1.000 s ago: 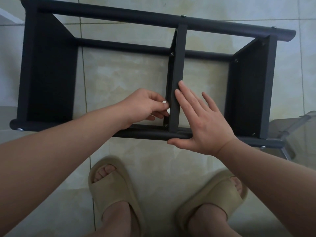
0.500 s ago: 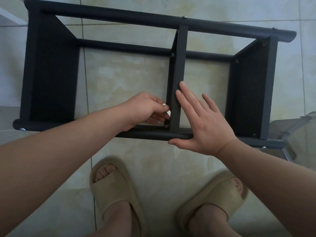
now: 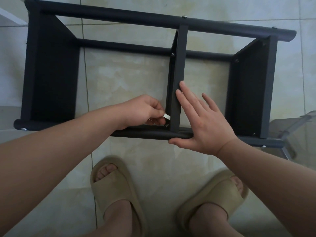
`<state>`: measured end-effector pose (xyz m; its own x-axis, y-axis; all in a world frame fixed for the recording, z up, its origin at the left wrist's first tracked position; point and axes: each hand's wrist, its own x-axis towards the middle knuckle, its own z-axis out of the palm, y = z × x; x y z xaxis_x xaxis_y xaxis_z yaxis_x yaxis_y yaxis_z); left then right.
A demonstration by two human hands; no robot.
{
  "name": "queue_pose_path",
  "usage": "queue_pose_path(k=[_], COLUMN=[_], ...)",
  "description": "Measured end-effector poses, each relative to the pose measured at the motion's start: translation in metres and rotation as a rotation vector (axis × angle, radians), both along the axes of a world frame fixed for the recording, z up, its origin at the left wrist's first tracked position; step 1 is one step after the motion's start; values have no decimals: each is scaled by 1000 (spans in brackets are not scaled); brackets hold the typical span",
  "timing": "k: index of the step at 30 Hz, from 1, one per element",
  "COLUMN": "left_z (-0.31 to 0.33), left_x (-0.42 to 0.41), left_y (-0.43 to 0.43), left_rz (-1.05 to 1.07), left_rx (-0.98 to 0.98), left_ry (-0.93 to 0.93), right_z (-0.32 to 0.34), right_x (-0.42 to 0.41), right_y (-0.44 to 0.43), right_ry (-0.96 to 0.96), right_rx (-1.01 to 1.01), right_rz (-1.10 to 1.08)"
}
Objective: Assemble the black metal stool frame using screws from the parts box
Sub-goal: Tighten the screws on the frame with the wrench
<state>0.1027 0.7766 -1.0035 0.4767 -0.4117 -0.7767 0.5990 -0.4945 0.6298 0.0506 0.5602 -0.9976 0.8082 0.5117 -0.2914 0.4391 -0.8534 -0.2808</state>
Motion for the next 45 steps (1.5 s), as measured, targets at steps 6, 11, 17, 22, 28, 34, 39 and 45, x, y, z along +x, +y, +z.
queue_pose_path(k=[6,11,17,22,28,34,39,45], left_z=[1,2,4,4,4,8,7,4], left_x=[0,0,-1,-1,1,8,6,1], left_y=[5,9,9,11,16,13,-1,-6], left_rz=[-83,-147,-248,-379,-409,-440,-229,62], left_rx=[3,15,53,109,142,197,100,11], left_ry=[-26,-43,-77,-120,-239,-490,-332,-55], right_z=[1,2,2,1,0,0,1,-2], right_x=[0,1,1,1,0,0,0,0], right_y=[0,0,0,0,0,0,0,0], right_ry=[9,18,25,13,-3,-14,-27,-99], right_rx=[-11,-17,-36,-19,-17,-10,-26,-60], right_rz=[0,3,7,-2,7,11,18,41])
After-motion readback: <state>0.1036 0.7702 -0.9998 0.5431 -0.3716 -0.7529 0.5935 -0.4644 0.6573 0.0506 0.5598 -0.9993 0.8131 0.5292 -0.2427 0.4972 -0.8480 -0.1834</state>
